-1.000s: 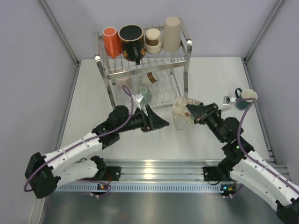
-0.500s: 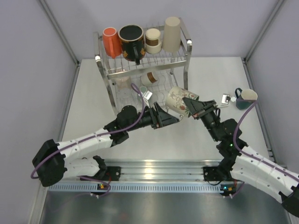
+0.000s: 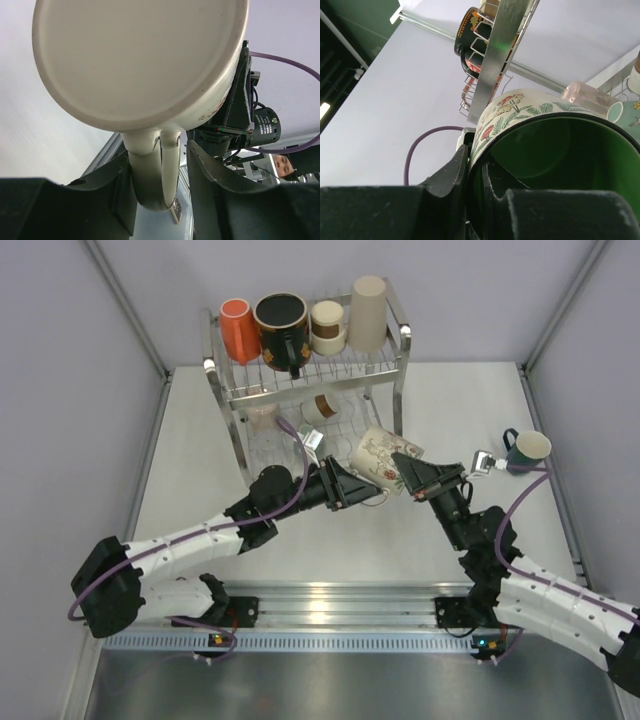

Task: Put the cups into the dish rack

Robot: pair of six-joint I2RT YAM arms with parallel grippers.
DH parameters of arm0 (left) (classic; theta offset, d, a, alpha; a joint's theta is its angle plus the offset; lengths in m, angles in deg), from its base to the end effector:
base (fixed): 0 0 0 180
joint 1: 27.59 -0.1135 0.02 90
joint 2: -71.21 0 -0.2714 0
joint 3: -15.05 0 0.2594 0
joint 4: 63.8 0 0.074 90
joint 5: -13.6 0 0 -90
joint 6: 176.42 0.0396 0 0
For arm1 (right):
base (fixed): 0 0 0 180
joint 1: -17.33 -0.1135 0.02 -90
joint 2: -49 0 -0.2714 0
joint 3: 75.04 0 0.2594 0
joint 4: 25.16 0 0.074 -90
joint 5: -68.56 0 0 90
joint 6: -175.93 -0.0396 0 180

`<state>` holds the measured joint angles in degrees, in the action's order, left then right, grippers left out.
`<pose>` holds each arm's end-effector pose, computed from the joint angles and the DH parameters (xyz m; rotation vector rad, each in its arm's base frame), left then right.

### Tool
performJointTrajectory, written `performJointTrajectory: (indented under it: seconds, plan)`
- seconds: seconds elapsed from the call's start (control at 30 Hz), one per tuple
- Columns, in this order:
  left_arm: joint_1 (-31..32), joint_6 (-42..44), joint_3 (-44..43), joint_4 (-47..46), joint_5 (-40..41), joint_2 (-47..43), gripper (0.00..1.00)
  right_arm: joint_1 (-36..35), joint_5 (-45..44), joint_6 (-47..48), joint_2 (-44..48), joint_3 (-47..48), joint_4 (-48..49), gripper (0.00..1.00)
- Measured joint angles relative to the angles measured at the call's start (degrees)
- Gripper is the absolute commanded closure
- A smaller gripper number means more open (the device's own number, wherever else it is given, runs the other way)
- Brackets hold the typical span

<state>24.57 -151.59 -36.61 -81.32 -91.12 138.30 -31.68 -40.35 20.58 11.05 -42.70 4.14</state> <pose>0.1618 -0.2246 0.2986 0.0363 1.8475 -1.7455 0.1187 0.1170 0.2998 0.5095 1.2318 1.5451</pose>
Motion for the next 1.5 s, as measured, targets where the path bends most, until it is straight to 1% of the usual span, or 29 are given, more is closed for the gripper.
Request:
performJointTrajectory:
  seconds: [0.03,0.07,0.1,0.13,0.17,0.27,0.3,0.33,0.4,0.5,0.53,0.6,0.63,0.73,0.97,1.13,1.23,1.5]
  plan:
    - [0.0,0.0,0.0,0.0,-0.2,0.2,0.58,0.0,-0.3,-0.2,0.3,-0.5,0.4,1.0]
    - [0.0,-0.1,0.0,0.0,-0.4,0.5,0.67,0.0,-0.5,-0.4,0.5,-1.0,0.7,1.0]
    - [0.0,-0.3,-0.1,0.1,-0.4,0.9,0.74,0.0,-0.7,-0.5,0.7,-1.2,0.8,1.0]
    - [-0.1,-0.5,-0.1,0.2,-0.5,1.1,0.85,0.0,-0.8,-0.3,0.8,-1.3,1.1,1.0]
    - [-0.2,-1.8,-0.1,0.5,-0.3,1.3,1.0,0.0,-0.7,-0.2,0.8,-1.3,1.1,1.0]
    - [-0.4,-2.5,-0.1,0.1,-0.6,1.3,1.0,0.0,-0.2,0.9,0.9,-1.4,1.9,1.0]
    - [-0.4,-2.4,-0.1,0.1,-0.6,1.3,1.0,0.0,0.0,1.1,1.0,-1.4,1.6,0.98]
    - [-0.4,-2.3,-0.1,0.2,-0.5,1.3,1.0,0.0,0.0,1.4,1.5,-1.3,0.8,0.94]
    - [-0.2,-2.0,0.2,0.5,-0.2,1.0,1.0,0.0,0.6,2.1,2.6,-1.3,-1.0,0.92]
    - [0.5,-0.8,2.2,0.6,1.4,-0.9,1.0,-0.3,2.4,2.4,5.1,-1.3,-5.3,0.84]
    - [0.8,-0.4,2.8,1.0,1.9,-1.8,1.0,-0.6,2.8,2.8,6.1,-1.3,-7.0,0.79]
    - [1.2,0.7,3.5,2.3,2.8,-3.5,1.0,-1.1,3.3,4.0,8.1,-1.3,-10.7,0.74]
    - [1.2,1.3,3.6,2.9,3.1,-4.1,1.0,-1.1,3.3,4.6,9.1,-1.3,-12.6,0.7]
    - [1.2,3.2,3.6,4.2,4.5,-5.0,1.0,-1.1,2.9,6.7,10.8,-1.3,-17.5,0.66]
    - [1.2,6.6,3.6,8.0,7.7,-4.6,1.0,-1.1,2.0,8.3,10.0,-1.0,-23.0,0.62]
    - [1.2,8.4,3.5,8.3,9.6,-3.3,1.0,-1.1,0.2,9.9,9.7,0.5,-29.7,0.52]
    - [1.1,10.3,2.7,10.2,12.6,-2.8,1.0,-1.1,-0.9,11.1,10.0,0.7,-34.9,0.49]
    - [0.6,14.9,1.4,13.4,19.2,-2.5,1.0,-1.1,-2.6,14.0,12.3,1.4,-42.4,0.48]
